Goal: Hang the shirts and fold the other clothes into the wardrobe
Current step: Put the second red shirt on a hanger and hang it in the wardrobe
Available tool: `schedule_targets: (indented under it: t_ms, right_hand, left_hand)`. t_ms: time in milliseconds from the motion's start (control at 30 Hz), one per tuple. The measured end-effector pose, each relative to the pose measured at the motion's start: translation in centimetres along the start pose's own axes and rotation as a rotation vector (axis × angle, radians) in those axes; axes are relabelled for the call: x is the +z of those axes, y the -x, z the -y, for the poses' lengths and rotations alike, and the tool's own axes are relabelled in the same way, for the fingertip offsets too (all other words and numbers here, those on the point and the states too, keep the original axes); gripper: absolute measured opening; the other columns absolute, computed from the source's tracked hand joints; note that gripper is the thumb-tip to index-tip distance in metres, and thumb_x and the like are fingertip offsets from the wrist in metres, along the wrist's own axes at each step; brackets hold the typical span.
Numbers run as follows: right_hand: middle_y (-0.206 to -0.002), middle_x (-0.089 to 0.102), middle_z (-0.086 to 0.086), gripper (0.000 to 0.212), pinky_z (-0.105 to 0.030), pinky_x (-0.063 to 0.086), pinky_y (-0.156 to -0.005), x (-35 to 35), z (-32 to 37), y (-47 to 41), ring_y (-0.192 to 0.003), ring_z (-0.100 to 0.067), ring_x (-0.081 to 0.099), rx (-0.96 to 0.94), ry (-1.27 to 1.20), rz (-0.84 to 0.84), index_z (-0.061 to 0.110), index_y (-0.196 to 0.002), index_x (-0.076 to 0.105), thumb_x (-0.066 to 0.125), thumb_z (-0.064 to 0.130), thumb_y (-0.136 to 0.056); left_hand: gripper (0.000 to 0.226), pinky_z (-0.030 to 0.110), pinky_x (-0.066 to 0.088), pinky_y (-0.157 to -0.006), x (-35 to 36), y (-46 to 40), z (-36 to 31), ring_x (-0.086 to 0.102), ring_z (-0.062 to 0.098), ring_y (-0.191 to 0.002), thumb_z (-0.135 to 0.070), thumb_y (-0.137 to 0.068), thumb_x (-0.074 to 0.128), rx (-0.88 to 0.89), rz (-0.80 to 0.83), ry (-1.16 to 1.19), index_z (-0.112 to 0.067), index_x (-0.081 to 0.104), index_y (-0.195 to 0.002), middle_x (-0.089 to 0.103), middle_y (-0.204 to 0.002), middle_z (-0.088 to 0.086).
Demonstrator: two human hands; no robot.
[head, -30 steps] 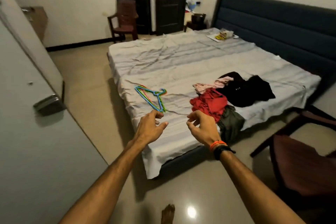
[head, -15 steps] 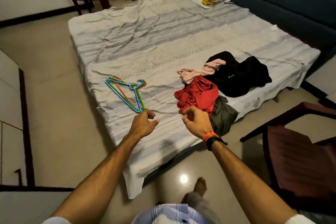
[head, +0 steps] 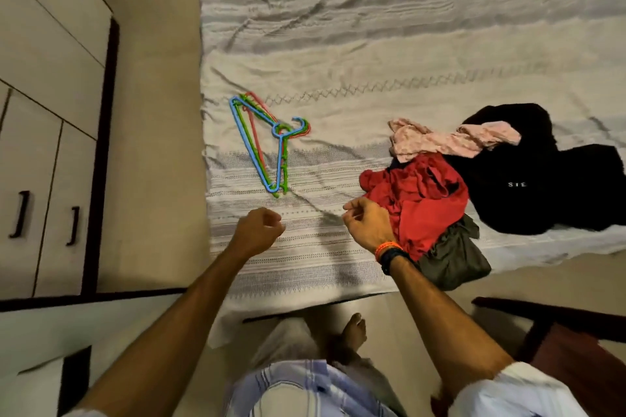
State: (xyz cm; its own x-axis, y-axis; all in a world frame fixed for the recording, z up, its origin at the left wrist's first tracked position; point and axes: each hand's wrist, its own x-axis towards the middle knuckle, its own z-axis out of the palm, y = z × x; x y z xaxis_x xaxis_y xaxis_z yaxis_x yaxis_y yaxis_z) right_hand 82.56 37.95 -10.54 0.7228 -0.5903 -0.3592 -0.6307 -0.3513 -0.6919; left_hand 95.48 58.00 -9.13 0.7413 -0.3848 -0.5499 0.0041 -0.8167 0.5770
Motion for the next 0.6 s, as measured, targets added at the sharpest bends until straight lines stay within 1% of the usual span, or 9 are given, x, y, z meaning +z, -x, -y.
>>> schedule_targets:
  t_ms: [67,133,233,367,433,500,533,567,600]
  right_hand:
    - [-0.079,0.07,0.003,0.011,-0.034,0.056,-0.078,-0.3,-0.5,-1.8,-0.075,-0.017,0.067,0.025,-0.012,0.008,0.022,-0.088,0.067,0.062,0.013,-0.083]
    - [-0.08,0.071,0.002,0.011,-0.032,0.056,-0.079,-1.0,-1.1,-3.1,-0.076,-0.017,0.067,0.068,-0.029,-0.023,0.02,-0.089,0.068,0.063,0.012,-0.083]
    - [-0.081,0.072,0.002,0.012,-0.026,0.053,-0.081,-2.4,-1.6,-4.2,-0.076,-0.015,0.068,0.157,-0.031,-0.042,0.023,-0.087,0.066,0.064,0.012,-0.083]
    - [-0.084,0.072,0.001,0.012,-0.027,0.05,-0.087,-4.6,-3.6,-6.0,-0.086,-0.02,0.069,0.25,-0.004,-0.083,0.025,-0.088,0.066,0.066,0.014,-0.083]
    - [-0.087,0.072,0.001,0.012,-0.023,0.048,-0.085,-5.6,-5.0,-7.0,-0.09,-0.02,0.069,0.309,-0.003,-0.081,0.025,-0.088,0.066,0.065,0.015,-0.083]
    - [-0.088,0.073,-0.001,0.013,-0.018,0.043,-0.08,-6.3,-6.2,-7.8,-0.091,-0.021,0.069,0.358,-0.007,-0.072,0.027,-0.088,0.065,0.065,0.015,-0.083]
    - [-0.087,0.073,-0.002,0.013,-0.018,0.044,-0.08,-6.7,-7.0,-8.5,-0.091,-0.022,0.069,0.373,-0.009,-0.068,0.027,-0.088,0.065,0.065,0.015,-0.083]
    - [-0.086,0.073,-0.002,0.013,-0.02,0.046,-0.082,-7.3,-8.1,-9.3,-0.09,-0.023,0.069,0.387,0.0,-0.057,0.025,-0.089,0.065,0.064,0.015,-0.083]
    - [-0.086,0.073,-0.003,0.013,-0.025,0.05,-0.084,-7.5,-8.7,-9.8,-0.091,-0.026,0.069,0.382,0.02,-0.054,0.024,-0.091,0.065,0.063,0.015,-0.082]
  left_hand:
    - [0.026,0.023,0.039,-0.074,1.3,-2.5,-1.4,0.061,0.017,-0.089,-0.026,-0.088,0.072,0.008,0.036,0.015,-0.009,0.068,-0.108,0.069,-0.101,0.004]
    - [0.025,0.023,0.039,-0.076,2.5,-4.7,-3.0,0.061,0.017,-0.089,-0.024,-0.089,0.071,0.023,0.087,0.0,-0.008,0.068,-0.107,0.068,-0.101,0.006]
    - [0.022,0.025,0.042,-0.076,4.2,-7.7,-5.6,0.065,0.025,-0.098,-0.021,-0.088,0.071,0.067,0.146,0.002,-0.006,0.069,-0.104,0.071,-0.102,0.011]
    - [0.026,0.027,0.044,-0.092,6.7,-10.9,-8.9,0.064,0.023,-0.108,-0.024,-0.088,0.071,0.083,0.262,-0.055,-0.008,0.068,-0.108,0.071,-0.113,0.007]
    - [0.023,0.026,0.045,-0.095,8.2,-12.2,-10.5,0.064,0.02,-0.109,-0.025,-0.088,0.072,0.085,0.302,-0.062,-0.011,0.069,-0.106,0.072,-0.112,0.004]
    - [0.021,0.021,0.043,-0.09,9.5,-13.0,-11.6,0.065,0.019,-0.108,-0.022,-0.088,0.072,0.081,0.337,-0.058,-0.011,0.069,-0.105,0.072,-0.111,0.004]
    - [0.02,0.019,0.042,-0.087,10.3,-13.5,-12.3,0.065,0.019,-0.108,-0.02,-0.088,0.071,0.08,0.349,-0.063,-0.01,0.069,-0.105,0.072,-0.111,0.005]
    - [0.021,0.019,0.042,-0.086,11.6,-14.2,-13.0,0.065,0.019,-0.107,-0.019,-0.088,0.071,0.07,0.362,-0.065,-0.009,0.069,-0.106,0.072,-0.111,0.006]
    - [0.021,0.02,0.044,-0.088,12.2,-14.5,-13.5,0.065,0.02,-0.107,-0.017,-0.088,0.071,0.068,0.367,-0.071,-0.007,0.069,-0.106,0.072,-0.111,0.007]
